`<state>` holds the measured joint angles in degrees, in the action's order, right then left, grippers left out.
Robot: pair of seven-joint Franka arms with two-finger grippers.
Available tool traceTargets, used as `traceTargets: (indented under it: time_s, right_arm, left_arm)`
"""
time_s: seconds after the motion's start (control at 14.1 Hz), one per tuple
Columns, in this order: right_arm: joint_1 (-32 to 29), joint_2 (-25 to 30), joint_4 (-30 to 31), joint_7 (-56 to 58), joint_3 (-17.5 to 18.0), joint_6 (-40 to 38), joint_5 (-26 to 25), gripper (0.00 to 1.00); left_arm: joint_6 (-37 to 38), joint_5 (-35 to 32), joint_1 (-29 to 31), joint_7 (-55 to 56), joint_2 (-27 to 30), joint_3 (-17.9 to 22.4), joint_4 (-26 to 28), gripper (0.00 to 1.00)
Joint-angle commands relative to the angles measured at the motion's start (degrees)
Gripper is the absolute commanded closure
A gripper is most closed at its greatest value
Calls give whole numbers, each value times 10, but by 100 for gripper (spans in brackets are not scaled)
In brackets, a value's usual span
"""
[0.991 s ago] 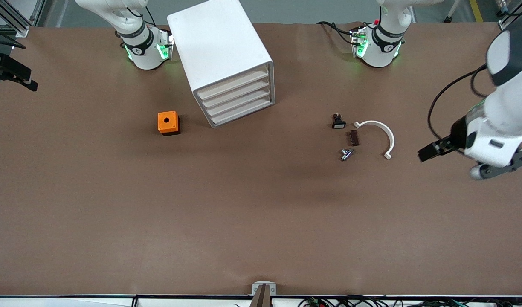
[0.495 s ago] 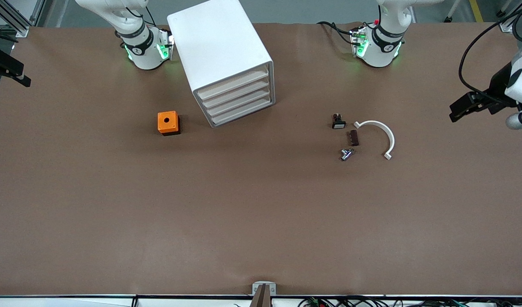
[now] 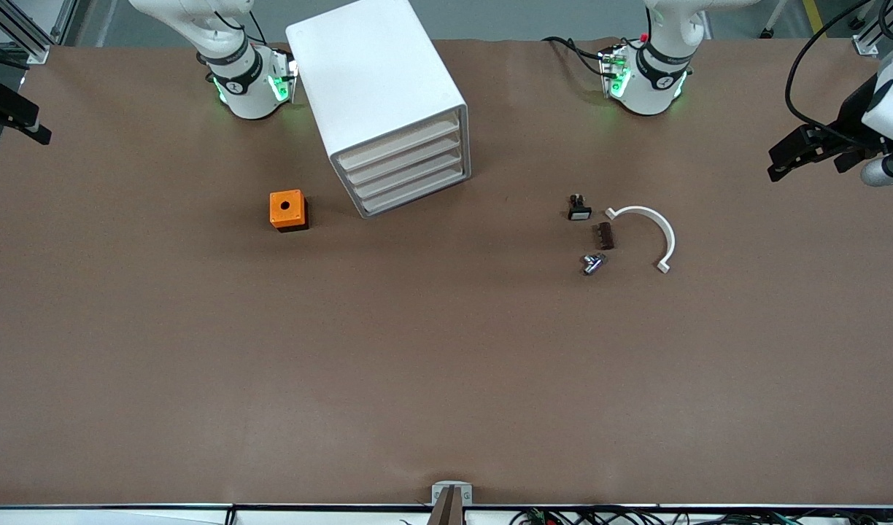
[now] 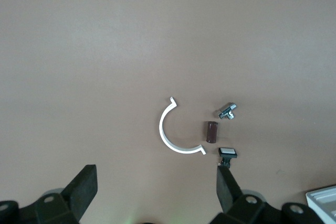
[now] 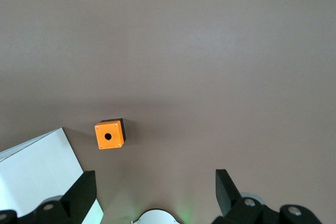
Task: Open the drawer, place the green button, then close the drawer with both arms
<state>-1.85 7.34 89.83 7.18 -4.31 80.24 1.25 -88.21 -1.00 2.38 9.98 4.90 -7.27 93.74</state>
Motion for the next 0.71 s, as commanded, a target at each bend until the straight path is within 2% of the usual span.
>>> traceTargets:
  time_s: [0.0, 0.64]
  right_arm:
    - [-5, 17, 18, -11, 18, 8, 2, 0]
    - [-5, 20, 19, -23, 18, 6, 2, 0]
  left_arm:
    - [-1, 7, -1, -25, 9, -1, 9, 0]
    - [-1, 6, -3, -28, -4, -2, 0, 0]
